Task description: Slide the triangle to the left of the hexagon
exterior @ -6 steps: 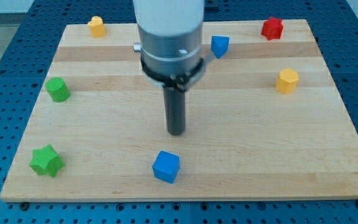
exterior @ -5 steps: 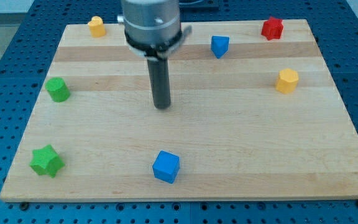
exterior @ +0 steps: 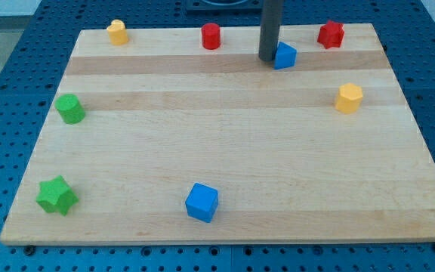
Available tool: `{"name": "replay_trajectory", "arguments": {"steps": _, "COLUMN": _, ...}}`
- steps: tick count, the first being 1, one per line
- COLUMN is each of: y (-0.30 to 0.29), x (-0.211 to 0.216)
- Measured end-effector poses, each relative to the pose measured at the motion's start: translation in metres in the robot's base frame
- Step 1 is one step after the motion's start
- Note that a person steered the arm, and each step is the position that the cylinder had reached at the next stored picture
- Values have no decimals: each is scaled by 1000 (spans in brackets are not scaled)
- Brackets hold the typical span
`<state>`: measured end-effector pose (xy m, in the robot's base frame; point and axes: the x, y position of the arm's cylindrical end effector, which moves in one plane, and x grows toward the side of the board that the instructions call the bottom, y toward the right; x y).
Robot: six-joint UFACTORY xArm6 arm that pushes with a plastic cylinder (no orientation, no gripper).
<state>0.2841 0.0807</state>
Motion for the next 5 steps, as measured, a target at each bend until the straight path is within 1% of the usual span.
{"name": "replay_trajectory", "arguments": {"steps": 1, "y": 0, "x": 9}}
{"name": "replay_trajectory", "arguments": {"steps": 2, "y": -9, "x": -17}}
{"name": "replay_trajectory", "arguments": {"steps": 3, "y": 8, "x": -40}}
{"name": "replay_trajectory", "arguments": {"steps": 4, "y": 43, "x": -32}}
{"name": "replay_trajectory", "arguments": {"steps": 5, "y": 39, "x": 12}}
